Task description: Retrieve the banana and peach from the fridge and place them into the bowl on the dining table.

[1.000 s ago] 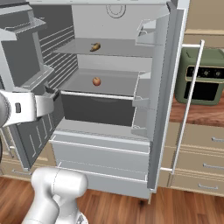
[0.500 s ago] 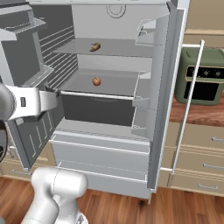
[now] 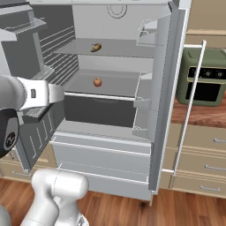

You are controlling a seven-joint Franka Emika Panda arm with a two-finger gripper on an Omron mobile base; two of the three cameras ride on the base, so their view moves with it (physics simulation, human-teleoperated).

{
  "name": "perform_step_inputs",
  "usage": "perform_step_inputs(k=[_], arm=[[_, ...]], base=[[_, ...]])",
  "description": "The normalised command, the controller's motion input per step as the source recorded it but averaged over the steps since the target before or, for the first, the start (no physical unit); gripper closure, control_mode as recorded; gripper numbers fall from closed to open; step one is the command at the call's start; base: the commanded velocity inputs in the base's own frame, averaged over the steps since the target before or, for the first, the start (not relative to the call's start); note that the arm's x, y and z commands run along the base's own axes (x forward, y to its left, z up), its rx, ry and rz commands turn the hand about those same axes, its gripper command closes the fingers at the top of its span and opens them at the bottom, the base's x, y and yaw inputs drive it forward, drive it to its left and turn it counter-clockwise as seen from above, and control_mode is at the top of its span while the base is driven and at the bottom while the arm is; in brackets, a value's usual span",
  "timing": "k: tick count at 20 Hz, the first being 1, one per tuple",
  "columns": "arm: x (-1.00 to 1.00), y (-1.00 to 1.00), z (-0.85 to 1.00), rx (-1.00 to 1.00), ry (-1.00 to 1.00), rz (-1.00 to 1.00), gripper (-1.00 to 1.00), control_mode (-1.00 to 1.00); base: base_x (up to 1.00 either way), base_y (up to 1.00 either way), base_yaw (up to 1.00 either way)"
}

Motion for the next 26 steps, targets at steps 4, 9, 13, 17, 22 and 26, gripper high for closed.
perform_step_inputs(k=[4, 9, 13, 17, 22, 26], arm=[[0.06, -0.03, 0.0, 0.0, 0.0, 0.0, -1.0, -1.0], [0.0, 0.0, 0.0, 0.0, 0.0, 0.0, -1.0, -1.0], [0.02, 0.0, 0.0, 0.0, 0.0, 0.0, -1.0, 1.0], [0.0, 0.0, 0.0, 0.0, 0.0, 0.0, -1.0, 1.0], [0.0, 0.0, 0.0, 0.0, 0.0, 0.0, -1.0, 1.0], [0.0, 0.0, 0.0, 0.0, 0.0, 0.0, -1.0, 1.0]], base=[[0.0, 0.0, 0.0], [0.0, 0.0, 0.0], [0.14, -0.01, 0.0], [0.44, -0.05, -0.01], [0.77, -0.02, -0.03], [1.0, 0.0, -0.02]])
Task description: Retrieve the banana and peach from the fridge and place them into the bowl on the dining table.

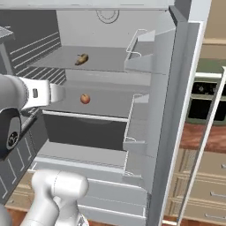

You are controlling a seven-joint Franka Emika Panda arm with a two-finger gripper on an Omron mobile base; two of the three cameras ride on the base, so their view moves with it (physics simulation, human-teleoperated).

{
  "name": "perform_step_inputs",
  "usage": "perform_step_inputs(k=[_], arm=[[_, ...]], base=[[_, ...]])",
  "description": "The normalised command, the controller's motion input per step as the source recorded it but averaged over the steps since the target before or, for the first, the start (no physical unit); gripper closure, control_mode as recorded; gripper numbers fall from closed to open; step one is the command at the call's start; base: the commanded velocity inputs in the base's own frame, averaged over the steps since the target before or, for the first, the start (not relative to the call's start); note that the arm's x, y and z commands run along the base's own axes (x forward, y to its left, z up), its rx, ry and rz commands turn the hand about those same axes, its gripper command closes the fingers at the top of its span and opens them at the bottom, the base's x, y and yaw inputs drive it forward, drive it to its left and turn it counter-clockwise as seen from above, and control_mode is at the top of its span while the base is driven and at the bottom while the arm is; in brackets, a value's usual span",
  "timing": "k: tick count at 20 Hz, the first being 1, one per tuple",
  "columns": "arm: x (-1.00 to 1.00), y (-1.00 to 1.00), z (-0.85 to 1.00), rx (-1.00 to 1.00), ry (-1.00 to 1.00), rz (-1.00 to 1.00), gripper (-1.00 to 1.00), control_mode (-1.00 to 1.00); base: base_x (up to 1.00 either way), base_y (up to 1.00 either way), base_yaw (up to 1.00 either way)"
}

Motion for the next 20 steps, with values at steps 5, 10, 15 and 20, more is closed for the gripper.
perform_step_inputs(k=[5, 10, 15, 20], arm=[[0.0, 0.0, 0.0, 0.0, 0.0, 0.0, -1.0, 1.0], [0.0, 0.0, 0.0, 0.0, 0.0, 0.0, -1.0, 1.0], [0.0, 0.0, 0.0, 0.0, 0.0, 0.0, -1.0, 1.0], [0.47, 0.01, 0.0, 0.01, 0.13, 0.0, -1.0, -1.0]], base=[[1.0, 0.0, 0.0], [1.0, 0.0, 0.0], [0.98, 0.0, 0.0], [0.31, 0.0, 0.0]])
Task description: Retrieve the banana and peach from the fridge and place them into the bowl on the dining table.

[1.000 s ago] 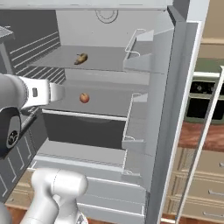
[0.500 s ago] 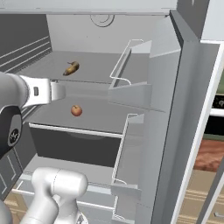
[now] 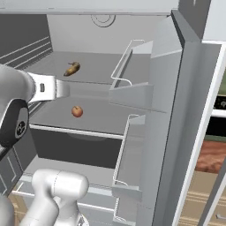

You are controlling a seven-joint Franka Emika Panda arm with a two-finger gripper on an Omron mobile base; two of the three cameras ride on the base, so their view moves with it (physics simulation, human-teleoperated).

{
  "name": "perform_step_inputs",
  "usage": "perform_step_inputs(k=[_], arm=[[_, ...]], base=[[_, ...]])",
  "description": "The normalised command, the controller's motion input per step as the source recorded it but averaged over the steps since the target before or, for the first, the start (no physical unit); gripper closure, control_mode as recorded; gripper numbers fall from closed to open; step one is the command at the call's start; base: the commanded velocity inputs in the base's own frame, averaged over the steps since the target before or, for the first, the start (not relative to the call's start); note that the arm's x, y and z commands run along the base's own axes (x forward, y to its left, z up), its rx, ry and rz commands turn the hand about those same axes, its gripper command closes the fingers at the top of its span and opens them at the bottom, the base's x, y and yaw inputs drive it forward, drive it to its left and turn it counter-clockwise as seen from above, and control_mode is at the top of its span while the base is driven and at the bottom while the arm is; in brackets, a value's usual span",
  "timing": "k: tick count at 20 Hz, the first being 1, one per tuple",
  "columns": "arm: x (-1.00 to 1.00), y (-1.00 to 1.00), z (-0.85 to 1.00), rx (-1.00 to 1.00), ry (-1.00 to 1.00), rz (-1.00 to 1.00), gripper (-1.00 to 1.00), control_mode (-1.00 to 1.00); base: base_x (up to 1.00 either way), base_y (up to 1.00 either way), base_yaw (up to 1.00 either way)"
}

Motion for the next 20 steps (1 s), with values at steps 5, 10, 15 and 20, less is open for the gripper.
perform_step_inputs(k=[5, 10, 15, 20], arm=[[0.74, 0.08, 0.01, 0.0, 0.17, 0.0, -1.0, -1.0], [0.54, 0.19, 0.0, 0.0, 0.04, 0.0, -1.0, -1.0], [0.33, 0.19, -0.01, 0.0, 0.0, -0.01, -1.0, -1.0], [0.51, 0.17, -0.08, 0.04, -0.03, -0.11, -1.0, -1.0]], base=[[0.0, 0.0, 0.0], [0.0, 0.0, 0.0], [0.0, 0.0, 0.0], [0.0, 0.0, 0.0]])
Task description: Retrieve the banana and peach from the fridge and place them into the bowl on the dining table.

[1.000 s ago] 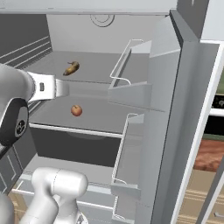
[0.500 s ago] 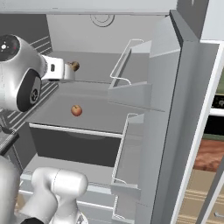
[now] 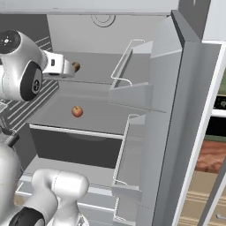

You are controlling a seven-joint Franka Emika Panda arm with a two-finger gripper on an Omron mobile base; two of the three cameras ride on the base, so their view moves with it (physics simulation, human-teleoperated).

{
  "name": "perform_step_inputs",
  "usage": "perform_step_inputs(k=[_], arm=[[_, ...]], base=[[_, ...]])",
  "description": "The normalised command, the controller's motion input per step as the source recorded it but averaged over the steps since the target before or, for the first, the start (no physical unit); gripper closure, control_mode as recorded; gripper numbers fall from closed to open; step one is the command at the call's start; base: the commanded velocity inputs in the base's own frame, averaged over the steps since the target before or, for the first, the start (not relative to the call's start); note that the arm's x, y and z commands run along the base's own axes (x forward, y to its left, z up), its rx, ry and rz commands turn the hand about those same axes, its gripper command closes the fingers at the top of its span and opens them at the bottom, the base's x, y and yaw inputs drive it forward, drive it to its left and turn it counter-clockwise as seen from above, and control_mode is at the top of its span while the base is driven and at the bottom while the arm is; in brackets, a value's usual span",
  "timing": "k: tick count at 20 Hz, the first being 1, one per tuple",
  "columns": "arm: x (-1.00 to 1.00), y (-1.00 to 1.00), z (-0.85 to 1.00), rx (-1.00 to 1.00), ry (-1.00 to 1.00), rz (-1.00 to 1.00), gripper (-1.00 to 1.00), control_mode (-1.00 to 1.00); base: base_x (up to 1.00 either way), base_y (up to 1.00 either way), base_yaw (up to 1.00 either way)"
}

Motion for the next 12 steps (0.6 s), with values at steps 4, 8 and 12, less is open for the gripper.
perform_step_inputs(k=[4, 8, 12], arm=[[0.66, 0.06, -0.14, 0.09, -0.01, -0.14, -1.0, -1.0], [0.63, 0.01, -0.09, 0.12, -0.02, -0.14, -1.0, -1.0], [0.58, 0.0, -0.02, 0.1, 0.01, -0.02, -1.0, -1.0]], base=[[0.0, 0.0, 0.0], [0.0, 0.0, 0.0], [0.0, 0.0, 0.0]])
